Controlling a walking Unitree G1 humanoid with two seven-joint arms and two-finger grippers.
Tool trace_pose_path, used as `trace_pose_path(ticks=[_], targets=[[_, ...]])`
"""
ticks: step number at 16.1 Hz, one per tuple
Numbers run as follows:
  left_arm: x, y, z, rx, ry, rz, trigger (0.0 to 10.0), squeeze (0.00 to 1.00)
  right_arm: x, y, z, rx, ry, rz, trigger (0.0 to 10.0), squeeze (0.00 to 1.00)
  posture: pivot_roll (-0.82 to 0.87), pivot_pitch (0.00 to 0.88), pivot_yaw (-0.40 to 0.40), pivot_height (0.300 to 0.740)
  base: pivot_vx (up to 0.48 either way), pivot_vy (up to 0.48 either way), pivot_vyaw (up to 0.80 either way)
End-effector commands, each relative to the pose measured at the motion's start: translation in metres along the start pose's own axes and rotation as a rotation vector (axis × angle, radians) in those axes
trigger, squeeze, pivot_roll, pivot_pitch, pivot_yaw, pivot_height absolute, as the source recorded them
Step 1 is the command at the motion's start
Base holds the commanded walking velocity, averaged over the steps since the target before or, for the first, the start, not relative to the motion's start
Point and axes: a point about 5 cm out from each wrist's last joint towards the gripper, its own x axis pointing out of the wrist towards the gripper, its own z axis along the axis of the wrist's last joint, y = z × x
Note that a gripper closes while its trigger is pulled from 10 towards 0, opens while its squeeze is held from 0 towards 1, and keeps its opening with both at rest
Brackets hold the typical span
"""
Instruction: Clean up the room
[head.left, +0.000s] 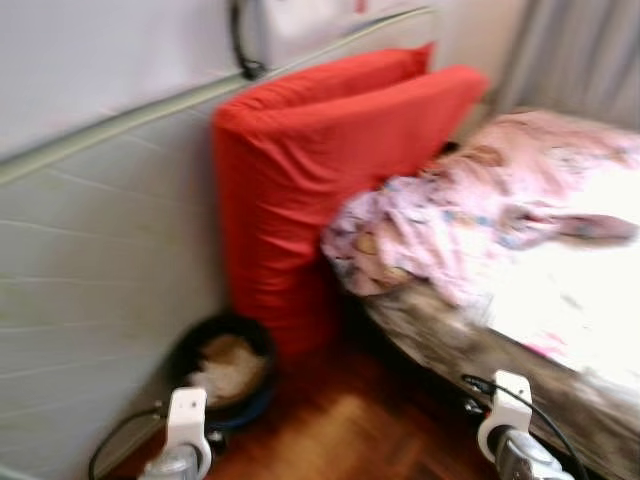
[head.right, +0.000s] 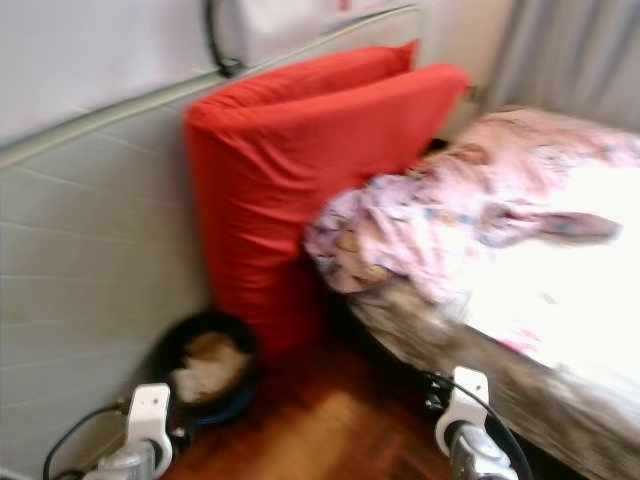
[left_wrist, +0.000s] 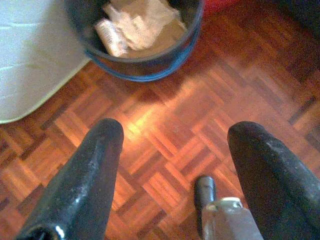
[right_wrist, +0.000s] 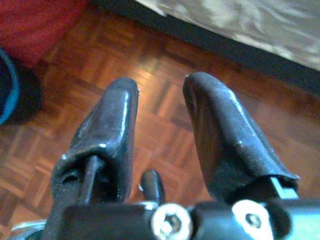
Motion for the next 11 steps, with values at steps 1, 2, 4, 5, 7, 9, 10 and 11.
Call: trace_pose_path(ticks=[1,2,4,5,7,9,10,11], targets=[[-0.0005,0.0008,-0.0036,0.003,0.015,-0.002,10.0,0.00,-0.0003,-0.0004,-0.0020,-0.001,0.009,0.000,10.0,0.00,-0.10,0.000,0.024,0.740,0.000,-0.270,-0.77],[-0.0005,0.0009,-0.0034,0.004,0.015,-0.001,10.0,0.00,-0.0003,-0.0002,-0.0017,-0.001,0.006,-0.001,10.0,0.00,-0.10,0.000,0.024,0.740,0.000,-0.270,0.00],[-0.0004,0.0007,-0.0032,0.002,0.014,-0.001,10.0,0.00,-0.0003,-0.0006,-0.0012,0.003,0.001,-0.002,10.0,0.00,-0.10,0.000,0.022,0.740,0.000,-0.261,0.00],[-0.0004,0.0005,-0.0031,0.001,0.013,-0.001,10.0,0.00,-0.0003,-0.0008,-0.0008,0.002,0.000,-0.002,10.0,0.00,-0.10,0.000,0.021,0.740,0.000,-0.251,0.00],[-0.0003,0.0005,-0.0028,-0.003,0.015,0.002,10.0,0.00,-0.0002,-0.0006,0.0001,0.005,-0.005,-0.003,10.0,0.00,-0.10,0.000,0.020,0.740,0.000,0.000,0.00],[-0.0003,0.0008,-0.0029,-0.021,0.014,0.010,10.0,0.00,-0.0001,-0.0005,0.0004,0.006,-0.006,-0.004,10.0,0.00,-0.10,0.000,0.020,0.740,0.000,0.000,0.00],[-0.0003,0.0007,-0.0026,-0.026,0.011,0.009,10.0,0.00,-0.0001,-0.0004,0.0006,0.007,-0.007,-0.004,10.0,0.00,-0.10,0.000,0.021,0.740,0.000,0.000,0.00],[-0.0003,0.0006,-0.0022,-0.032,0.007,0.009,10.0,0.00,0.0000,-0.0004,0.0007,0.007,-0.007,-0.003,10.0,0.00,-0.10,0.000,0.022,0.740,0.000,0.000,0.00]])
